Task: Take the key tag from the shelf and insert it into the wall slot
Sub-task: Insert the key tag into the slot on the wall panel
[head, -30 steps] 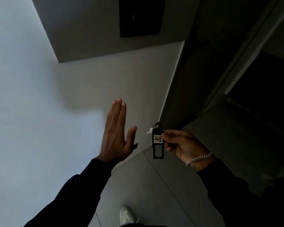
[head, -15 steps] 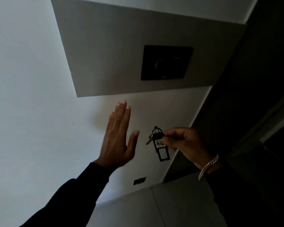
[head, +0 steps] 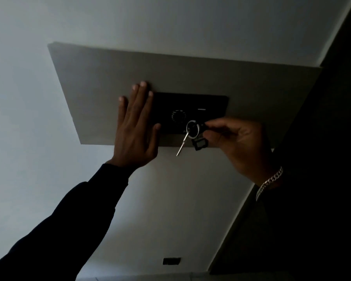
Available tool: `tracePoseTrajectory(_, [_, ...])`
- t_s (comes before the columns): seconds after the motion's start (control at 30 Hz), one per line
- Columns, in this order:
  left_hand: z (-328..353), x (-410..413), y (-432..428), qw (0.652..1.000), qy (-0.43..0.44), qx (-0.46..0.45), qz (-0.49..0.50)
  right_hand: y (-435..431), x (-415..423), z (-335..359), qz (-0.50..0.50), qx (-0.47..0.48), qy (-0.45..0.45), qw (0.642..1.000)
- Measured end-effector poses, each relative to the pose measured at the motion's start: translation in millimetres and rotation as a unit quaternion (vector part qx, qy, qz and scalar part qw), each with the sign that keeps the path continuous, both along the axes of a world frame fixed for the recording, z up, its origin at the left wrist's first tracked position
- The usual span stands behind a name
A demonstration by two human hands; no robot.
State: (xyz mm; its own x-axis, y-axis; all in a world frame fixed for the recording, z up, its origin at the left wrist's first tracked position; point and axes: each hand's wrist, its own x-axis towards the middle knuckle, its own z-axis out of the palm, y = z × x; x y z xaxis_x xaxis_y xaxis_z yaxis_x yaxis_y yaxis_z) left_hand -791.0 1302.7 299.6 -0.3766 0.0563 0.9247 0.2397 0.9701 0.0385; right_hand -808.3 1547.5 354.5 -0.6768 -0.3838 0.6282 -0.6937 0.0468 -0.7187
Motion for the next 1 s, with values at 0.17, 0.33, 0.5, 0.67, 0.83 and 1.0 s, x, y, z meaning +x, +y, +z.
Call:
tracePoseTrajectory(0.17, [11.1, -19.0, -23.0, 0.981, 0.028, -0.109, 0.155, 0.6, -16.2, 39.8, 0.037, -0.088, 0.005, 0.995])
tracePoseTrajectory(0.33, [7.6, -25.0, -24.9, 0.969, 0.056, -0.123, 0.205, -3.9, -34.9, 62.2, 0.024, -0.121, 0.004, 0.992])
tracePoseTrajectory(0.5, [8.2, -24.7, -24.8, 0.969, 0.062, -0.123, 0.205, -9.4, -49.2, 57.0, 0.007, -0.117, -0.023, 0.993])
tracePoseTrajectory(0.67, [7.5, -25.9, -25.7, 0.970, 0.061, -0.123, 0.200, -13.1, -55.7, 61.5, -0.039, -0.085, -0.020, 0.995])
tracePoseTrajectory(0.83, [6.8, -27.4, -26.9, 0.969, 0.065, -0.126, 0.201, -15.8, -57.7, 54.8, -0.054, -0.013, -0.021, 0.998])
tracePoseTrajectory(1.0, [7.4, -27.2, -26.4, 0.969, 0.068, -0.128, 0.202, -17.5, -56.6, 43.1, -0.088, 0.004, 0.032, 0.996])
